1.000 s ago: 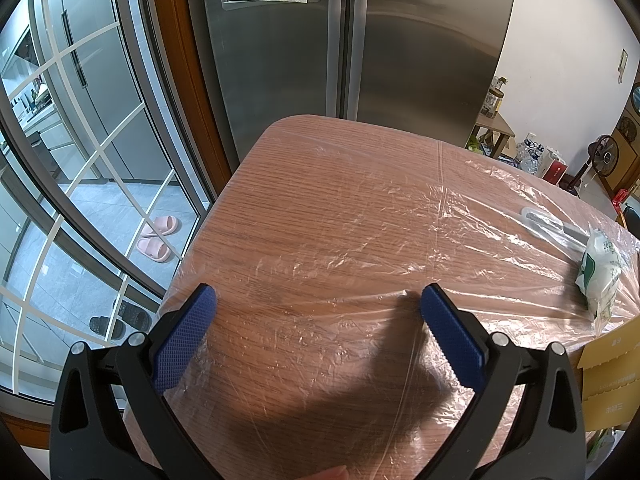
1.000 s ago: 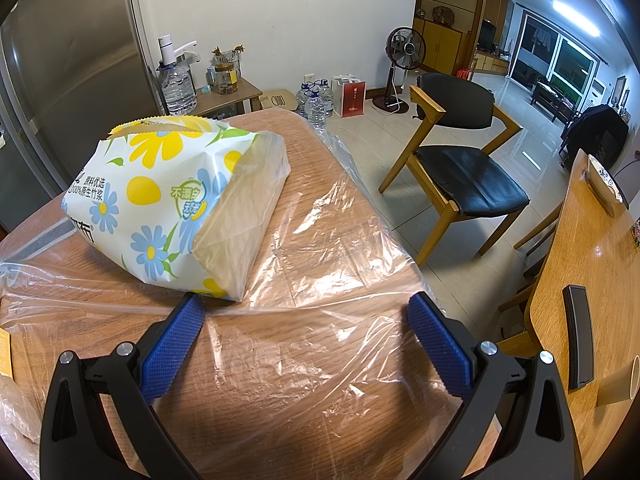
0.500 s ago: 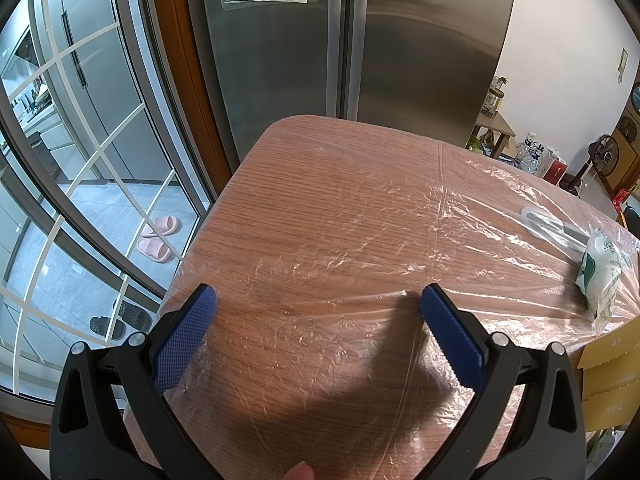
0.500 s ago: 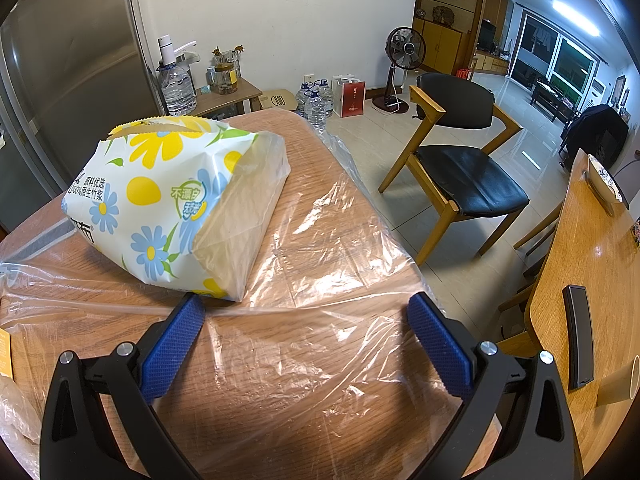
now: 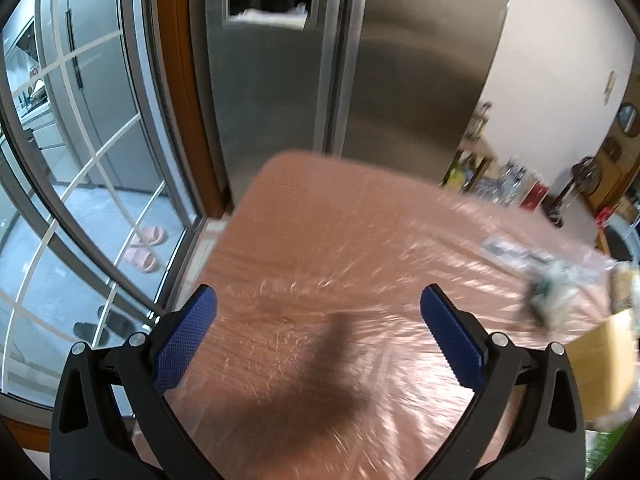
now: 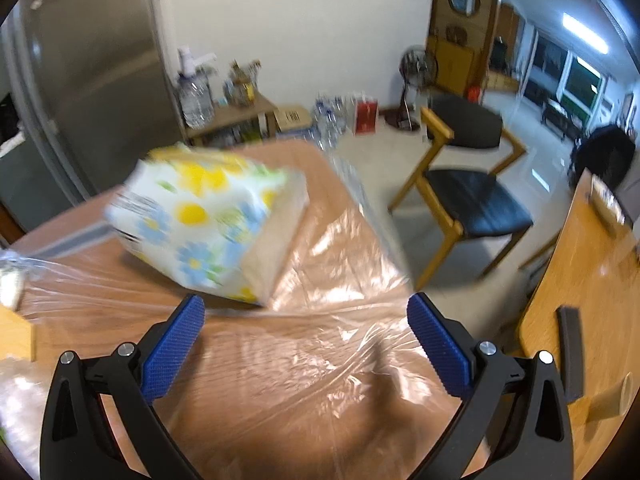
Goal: Collect trash
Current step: 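Move the left tool toward the tan paper cup while the right tool approaches the clear plastic bag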
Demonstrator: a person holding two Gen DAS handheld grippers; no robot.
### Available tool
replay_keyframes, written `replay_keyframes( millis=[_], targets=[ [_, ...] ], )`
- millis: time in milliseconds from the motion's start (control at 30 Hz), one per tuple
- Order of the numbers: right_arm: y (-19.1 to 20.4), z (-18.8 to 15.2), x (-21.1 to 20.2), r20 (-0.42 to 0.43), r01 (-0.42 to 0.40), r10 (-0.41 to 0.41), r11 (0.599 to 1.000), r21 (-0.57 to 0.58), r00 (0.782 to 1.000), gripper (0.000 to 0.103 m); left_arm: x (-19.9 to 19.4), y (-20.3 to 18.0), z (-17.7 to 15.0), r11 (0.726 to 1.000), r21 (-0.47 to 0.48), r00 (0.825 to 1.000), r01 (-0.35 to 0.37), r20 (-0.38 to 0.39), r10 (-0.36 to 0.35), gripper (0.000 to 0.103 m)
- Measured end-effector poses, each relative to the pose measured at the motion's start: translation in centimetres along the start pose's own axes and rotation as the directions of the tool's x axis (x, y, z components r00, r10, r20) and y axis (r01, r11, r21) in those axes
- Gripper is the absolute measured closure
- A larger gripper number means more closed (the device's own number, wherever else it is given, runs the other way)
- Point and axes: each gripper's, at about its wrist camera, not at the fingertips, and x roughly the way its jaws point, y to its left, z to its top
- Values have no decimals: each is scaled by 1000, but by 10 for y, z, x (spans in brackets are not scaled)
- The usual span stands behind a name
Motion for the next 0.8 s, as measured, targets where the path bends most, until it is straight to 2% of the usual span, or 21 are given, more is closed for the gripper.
replay_keyframes(
  millis=[133,200,367,467,567,633,733,800],
  targets=[
    [20,3,-60,86,-111,117,991,-78,989,4,-44,-9,-5,997,34,995,69,71,-71,2],
    [33,-3,-89,112,-169,183,977,-129,977,4,-67,-15,-12,993,79,991,89,97,-96,2],
    [55,-19,-122,84,-298,316,938,-178,945,4,-105,-34,-44,973,208,987,101,101,-124,2],
    [74,-33,-125,43,-344,358,918,-198,933,4,-115,-45,-71,954,261,986,147,38,-162,1],
    [90,-43,-118,7,-352,362,911,-216,932,4,-114,-46,-90,950,264,985,167,-9,-171,1],
    [97,-49,-111,-22,-372,376,905,-208,926,4,-110,-44,-102,959,222,984,179,-43,-174,1],
    [109,-54,-95,-51,-355,352,908,-221,934,4,-99,-40,-113,967,135,973,215,-110,-201,2],
    [115,-54,-88,-70,-354,347,907,-229,935,4,-93,-39,-118,972,117,973,205,-129,-190,2]
  ],
)
